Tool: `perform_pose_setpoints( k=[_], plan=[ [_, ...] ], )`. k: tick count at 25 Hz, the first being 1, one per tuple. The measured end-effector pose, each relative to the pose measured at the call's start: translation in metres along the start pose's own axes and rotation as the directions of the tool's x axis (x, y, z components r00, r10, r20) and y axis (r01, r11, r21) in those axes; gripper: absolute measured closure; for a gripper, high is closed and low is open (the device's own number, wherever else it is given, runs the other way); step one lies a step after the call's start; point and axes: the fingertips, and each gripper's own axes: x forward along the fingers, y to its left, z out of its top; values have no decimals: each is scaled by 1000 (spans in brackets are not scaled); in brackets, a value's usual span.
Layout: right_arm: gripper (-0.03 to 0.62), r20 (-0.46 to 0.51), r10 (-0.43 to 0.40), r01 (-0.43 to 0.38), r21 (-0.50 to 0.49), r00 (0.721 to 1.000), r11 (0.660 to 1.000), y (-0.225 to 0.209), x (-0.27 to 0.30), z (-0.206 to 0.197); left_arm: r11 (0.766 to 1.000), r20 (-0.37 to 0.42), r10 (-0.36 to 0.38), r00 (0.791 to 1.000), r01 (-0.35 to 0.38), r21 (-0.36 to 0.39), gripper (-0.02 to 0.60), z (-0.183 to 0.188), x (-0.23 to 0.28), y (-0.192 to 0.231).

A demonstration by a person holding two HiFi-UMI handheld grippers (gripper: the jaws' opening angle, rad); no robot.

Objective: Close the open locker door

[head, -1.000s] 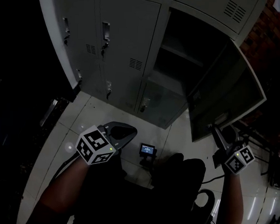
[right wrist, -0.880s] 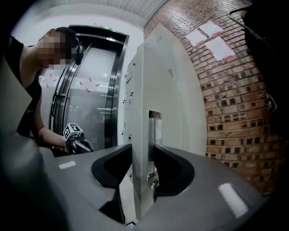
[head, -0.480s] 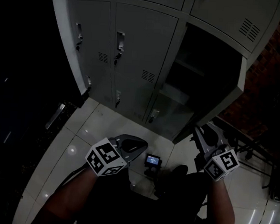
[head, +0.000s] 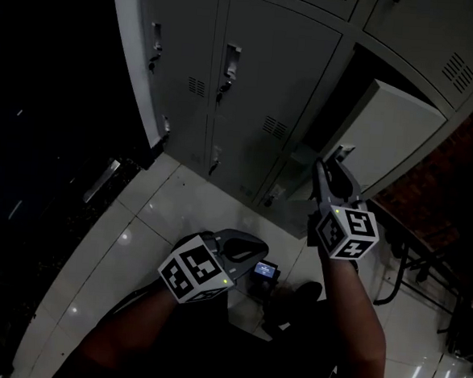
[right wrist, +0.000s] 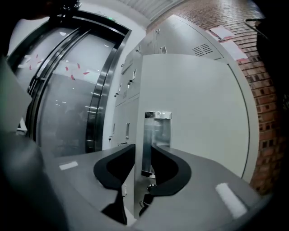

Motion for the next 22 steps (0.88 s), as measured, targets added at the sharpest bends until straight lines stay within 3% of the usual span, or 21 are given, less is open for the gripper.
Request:
perform_pose_setpoints(
  k=[11, 18, 22],
  plan=[
    [473, -75, -109, 108, -26, 991, 994, -41, 95, -1, 1000, 34, 8, 999, -7, -28, 569, 3, -11, 6],
    [477, -96, -160, 162, 22, 982, 986, -68, 113, -5, 999, 47, 5, 999, -3, -37, 569, 4, -14, 7],
    [517, -95, -163, 164, 10, 982, 986, -73, 112, -8, 999, 41, 8, 999, -7, -38, 569, 1, -15, 8]
  ],
)
